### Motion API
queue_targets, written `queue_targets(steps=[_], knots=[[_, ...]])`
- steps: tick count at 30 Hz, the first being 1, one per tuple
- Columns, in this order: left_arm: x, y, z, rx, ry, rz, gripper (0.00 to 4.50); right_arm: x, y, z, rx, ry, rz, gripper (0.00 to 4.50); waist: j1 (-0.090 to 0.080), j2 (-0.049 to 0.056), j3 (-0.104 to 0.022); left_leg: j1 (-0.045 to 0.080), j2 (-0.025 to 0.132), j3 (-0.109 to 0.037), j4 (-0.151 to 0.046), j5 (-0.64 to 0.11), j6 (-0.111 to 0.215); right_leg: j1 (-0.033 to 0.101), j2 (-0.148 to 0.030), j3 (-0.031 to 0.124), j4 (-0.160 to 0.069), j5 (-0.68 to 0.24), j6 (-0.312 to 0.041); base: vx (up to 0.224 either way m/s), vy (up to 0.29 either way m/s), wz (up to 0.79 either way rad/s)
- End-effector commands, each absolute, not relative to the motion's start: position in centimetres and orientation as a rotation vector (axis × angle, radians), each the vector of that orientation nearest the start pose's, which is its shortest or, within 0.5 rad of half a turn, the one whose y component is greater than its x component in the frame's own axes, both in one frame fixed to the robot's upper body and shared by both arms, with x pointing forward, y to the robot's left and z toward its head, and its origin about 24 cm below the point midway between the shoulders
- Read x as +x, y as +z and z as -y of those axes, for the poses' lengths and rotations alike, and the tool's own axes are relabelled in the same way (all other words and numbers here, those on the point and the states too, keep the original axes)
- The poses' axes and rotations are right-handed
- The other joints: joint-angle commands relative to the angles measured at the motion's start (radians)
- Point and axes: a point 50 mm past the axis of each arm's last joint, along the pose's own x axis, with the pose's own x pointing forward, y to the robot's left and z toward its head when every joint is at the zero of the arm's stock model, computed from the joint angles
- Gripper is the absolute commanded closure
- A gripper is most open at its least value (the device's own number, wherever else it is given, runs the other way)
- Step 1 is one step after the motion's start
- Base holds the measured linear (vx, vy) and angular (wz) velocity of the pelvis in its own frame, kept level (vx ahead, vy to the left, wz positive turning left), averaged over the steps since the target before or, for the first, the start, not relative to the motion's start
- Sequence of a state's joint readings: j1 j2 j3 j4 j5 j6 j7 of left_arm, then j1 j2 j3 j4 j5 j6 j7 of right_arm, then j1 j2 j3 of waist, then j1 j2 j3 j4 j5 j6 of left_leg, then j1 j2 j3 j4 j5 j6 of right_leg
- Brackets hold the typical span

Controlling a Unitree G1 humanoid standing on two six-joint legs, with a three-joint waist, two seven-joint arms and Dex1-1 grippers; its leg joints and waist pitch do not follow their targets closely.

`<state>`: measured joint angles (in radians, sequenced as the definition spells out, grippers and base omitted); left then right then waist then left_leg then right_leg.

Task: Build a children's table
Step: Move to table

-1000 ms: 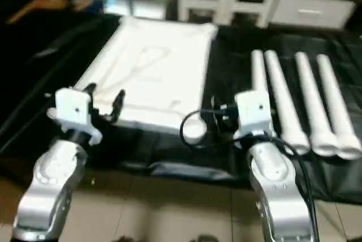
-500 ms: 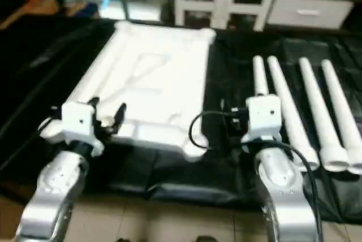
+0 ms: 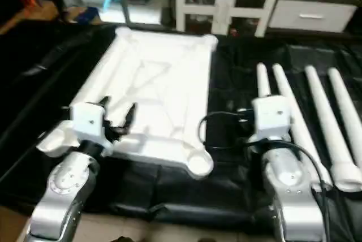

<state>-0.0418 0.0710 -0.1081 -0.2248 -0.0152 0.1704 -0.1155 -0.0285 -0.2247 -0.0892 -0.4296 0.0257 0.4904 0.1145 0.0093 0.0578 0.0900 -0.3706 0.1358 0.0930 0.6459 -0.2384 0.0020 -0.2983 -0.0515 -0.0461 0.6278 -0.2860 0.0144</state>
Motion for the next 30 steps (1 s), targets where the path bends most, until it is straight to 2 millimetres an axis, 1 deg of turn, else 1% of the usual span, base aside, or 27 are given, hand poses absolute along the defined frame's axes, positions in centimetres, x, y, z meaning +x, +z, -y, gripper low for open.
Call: queue_targets(steps=[1,2,3,4,5,6,7,8,10,11,12,13,14,15,16,17,18,19,20,21,22,25,26,27,28,29,30], knots=[[25.6,8.8,-13.1,0.075,-0.209,0.093,0.78,24.9,11.2,18.7,-0.197,0.055,-0.018,0.26,-0.024,-0.003,-0.039,0.047,0.085,-0.049,-0.11,-0.075,0.148,-0.011,-0.018,0.006,-0.063,-0.152,-0.214,0.098,0.067,0.05],[25.7,8.7,-13.1,0.067,-0.202,0.081,0.78,24.8,11.2,18.7,-0.196,0.057,-0.019,0.26,-0.035,0.01,-0.059,0.086,0.104,-0.075,-0.098,-0.001,0.216,-0.045,-0.028,0.005,-0.025,0.005,-0.206,0.092,0.077,0.07],[25.8,8.7,-13.2,0.061,-0.2,0.071,0.78,24.8,11.1,18.7,-0.196,0.058,-0.021,0.26,-0.036,0.011,-0.068,0.09,0.105,-0.083,-0.08,0.131,0.263,-0.057,-0.034,0.006,-0.012,0.096,-0.19,0.082,0.07,0.07],[25.8,8.7,-13.2,0.059,-0.199,0.07,0.78,24.8,11.1,18.6,-0.201,0.062,-0.024,0.26,-0.033,0.006,-0.07,0.086,0.104,-0.084,-0.064,0.28,0.306,-0.067,-0.042,0.013,-0.008,0.17,-0.17,0.082,0.07,0.07],[25.9,8.7,-13.2,0.059,-0.199,0.07,0.78,24.9,11.1,18.6,-0.202,0.063,-0.024,0.26,-0.014,-0.014,-0.078,0.046,0.072,-0.07,-0.028,0.646,0.321,-0.049,-0.074,0.046,-0.013,0.389,-0.13,0.06,0.065,-0.01],[26.2,9.2,-13.4,0.071,-0.206,0.098,0.78,25.0,11.2,18.7,-0.207,0.064,-0.025,0.26,-0.008,-0.02,-0.087,0.023,0.051,-0.062,-0.02,0.728,0.291,-0.028,-0.078,0.055,-0.006,0.5,-0.12,0.0,0.0,0.0],[26.3,9.4,-13.4,0.078,-0.21,0.109,0.78,25.0,11.2,18.7,-0.207,0.063,-0.025,0.26,0.006,-0.022,-0.096,0.013,0.031,-0.056,-0.019,0.784,0.228,-0.016,-0.062,0.055,0.004,0.635,-0.101,0.0,0.0,0.0],[26.8,9.7,-13.7,0.107,-0.211,0.111,0.78,25.3,11.2,19.0,-0.212,0.055,-0.026,0.26,0.01,-0.024,-0.094,0.006,0.028,-0.048,-0.027,0.696,0.172,-0.016,-0.062,0.054,-0.001,0.634,-0.104,0.0,0.0,0.0],[27.9,10.5,-14.6,0.147,-0.2,0.125,0.78,25.8,11.3,19.4,-0.223,0.038,-0.037,0.26,0.013,-0.021,-0.075,-0.003,0.033,-0.036,-0.047,0.488,0.125,-0.02,-0.07,0.052,-0.02,0.523,-0.127,-0.058,0.017,-0.01],[28.4,10.9,-15.0,0.157,-0.192,0.137,0.78,26.1,11.3,19.7,-0.228,0.031,-0.044,0.26,0.01,-0.019,-0.053,-0.004,0.047,-0.027,-0.079,0.093,0.061,-0.015,-0.085,0.053,-0.046,0.247,-0.186,-0.088,0.007,0.0],[29.3,11.6,-15.9,0.166,-0.174,0.146,0.78,26.6,11.2,20.0,-0.247,0.026,-0.06,0.26,0.009,-0.015,-0.048,-0.002,0.052,-0.029,-0.087,0.008,0.044,-0.011,-0.088,0.053,-0.048,0.178,-0.205,-0.054,0.001,0.0],[29.9,12.1,-16.6,0.177,-0.156,0.154,0.78,27.0,11.1,20.3,-0.27,0.019,-0.079,0.26,0.006,-0.018,-0.041,0.008,0.053,-0.026,-0.101,-0.143,0.011,-0.019,-0.084,0.056,-0.058,0.049,-0.225,-0.113,0.003,0.02],[30.2,12.3,-16.9,0.18,-0.15,0.155,0.78,27.1,11.0,20.5,-0.28,0.017,-0.086,0.26,0.005,-0.016,-0.04,0.009,0.058,-0.023,-0.107,-0.2,-0.012,-0.018,-0.089,0.06,-0.062,-0.001,-0.231,-0.108,0.004,0.03],[31.0,12.6,-18.0,0.195,-0.12,0.142,0.78,27.6,10.9,20.8,-0.307,0.011,-0.112,0.26,0.003,-0.018,-0.037,0.006,0.06,-0.023,-0.111,-0.211,-0.017,-0.019,-0.091,0.06,-0.064,-0.012,-0.23,-0.147,0.008,0.03],[31.3,12.6,-18.4,0.201,-0.107,0.134,0.78,27.8,10.8,21.0,-0.315,0.01,-0.121,0.26,0.003,-0.014,-0.034,0.003,0.057,-0.023,-0.113,-0.225,-0.024,-0.021,-0.09,0.06,-0.065,-0.03,-0.225,-0.088,0.006,0.01],[32.1,12.6,-19.6,0.237,-0.077,0.111,0.78,28.3,10.7,21.4,-0.343,-0.002,-0.14,0.26,0.001,-0.014,-0.037,0.01,0.054,-0.021,-0.114,-0.264,-0.041,-0.027,-0.089,0.062,-0.068,-0.073,-0.216,-0.075,0.007,0.0],[32.6,12.3,-20.5,0.272,-0.058,0.071,0.78,28.8,10.6,21.8,-0.361,-0.013,-0.162,0.26,0.001,-0.009,-0.041,0.01,0.048,-0.021,-0.112,-0.266,-0.052,-0.03,-0.088,0.064,-0.068,-0.089,-0.205,-0.068,0.007,-0.02],[32.9,12.0,-21.0,0.305,-0.055,0.048,0.78,29.1,10.6,22.1,-0.383,-0.026,-0.17,0.26,-0.002,-0.009,-0.043,0.002,0.048,-0.021,-0.114,-0.241,-0.055,-0.025,-0.09,0.065,-0.066,-0.07,-0.199,-0.068,0.007,-0.02],[33.1,11.7,-21.4,0.336,-0.056,0.027,0.78,29.4,10.5,22.4,-0.403,-0.038,-0.177,0.26,-0.002,-0.01,-0.044,-0.001,0.049,-0.022,-0.114,-0.225,-0.056,-0.025,-0.09,0.063,-0.066,-0.055,-0.195,0.0,0.0,0.0],[33.5,10.7,-22.4,0.398,-0.068,-0.044,0.78,30.1,10.4,23.1,-0.444,-0.062,-0.205,0.26,-0.001,-0.002,-0.044,0.001,0.051,-0.021,-0.113,-0.21,-0.056,-0.032,-0.09,0.064,-0.065,-0.025,-0.195,0.0,0.0,0.0],[33.6,10.2,-22.6,0.421,-0.085,-0.076,0.78,30.5,10.3,23.5,-0.466,-0.076,-0.215,0.26,-0.006,-0.003,-0.049,0.0,0.046,-0.019,-0.112,-0.213,-0.06,-0.032,-0.087,0.063,-0.061,-0.009,-0.202,0.0,0.0,0.0],[33.8,9.2,-23.1,0.46,-0.114,-0.14,0.78,31.5,10.2,24.5,-0.504,-0.119,-0.238,0.26,-0.003,-0.003,-0.053,-0.001,0.052,-0.013,-0.109,-0.164,-0.053,-0.034,-0.091,0.062,-0.056,0.076,-0.226,0.0,0.0,0.0],[34.0,9.1,-23.3,0.486,-0.12,-0.146,0.78,32.0,10.2,24.8,-0.522,-0.131,-0.243,0.26,-0.004,-0.005,-0.056,-0.004,0.051,-0.01,-0.107,-0.143,-0.046,-0.029,-0.091,0.061,-0.054,0.116,-0.24,0.0,0.0,0.0],[34.3,8.9,-23.8,0.495,-0.103,-0.153,0.78,32.8,10.2,25.1,-0.536,-0.135,-0.252,0.26,-0.002,0.003,-0.065,-0.001,0.052,-0.006,-0.099,-0.086,-0.031,-0.029,-0.092,0.06,-0.049,0.199,-0.253,0.0,0.0,0.0],[34.3,8.9,-23.8,0.495,-0.103,-0.153,0.78,32.8,10.2,25.1,-0.536,-0.135,-0.252,0.26,-0.001,0.002,-0.069,-0.003,0.05,-0.005,-0.095,-0.052,-0.022,-0.028,-0.092,0.057,-0.044,0.243,-0.265,0.0,0.0,0.0],[34.4,8.7,-24.0,0.497,-0.112,-0.165,0.78,33.5,10.0,25.0,-0.542,-0.106,-0.266,0.26,0.002,-0.003,-0.077,-0.01,0.047,0.0,-0.082,0.054,0.017,-0.021,-0.091,0.055,-0.032,0.377,-0.285,0.0,0.0,0.0],[34.4,8.7,-24.0,0.497,-0.112,-0.165,0.78,33.5,10.0,25.0,-0.542,-0.106,-0.266,0.26,0.002,-0.005,-0.077,-0.014,0.046,0.001,-0.08,0.083,0.034,-0.02,-0.09,0.054,-0.029,0.412,-0.29,0.0,0.0,0.0]])
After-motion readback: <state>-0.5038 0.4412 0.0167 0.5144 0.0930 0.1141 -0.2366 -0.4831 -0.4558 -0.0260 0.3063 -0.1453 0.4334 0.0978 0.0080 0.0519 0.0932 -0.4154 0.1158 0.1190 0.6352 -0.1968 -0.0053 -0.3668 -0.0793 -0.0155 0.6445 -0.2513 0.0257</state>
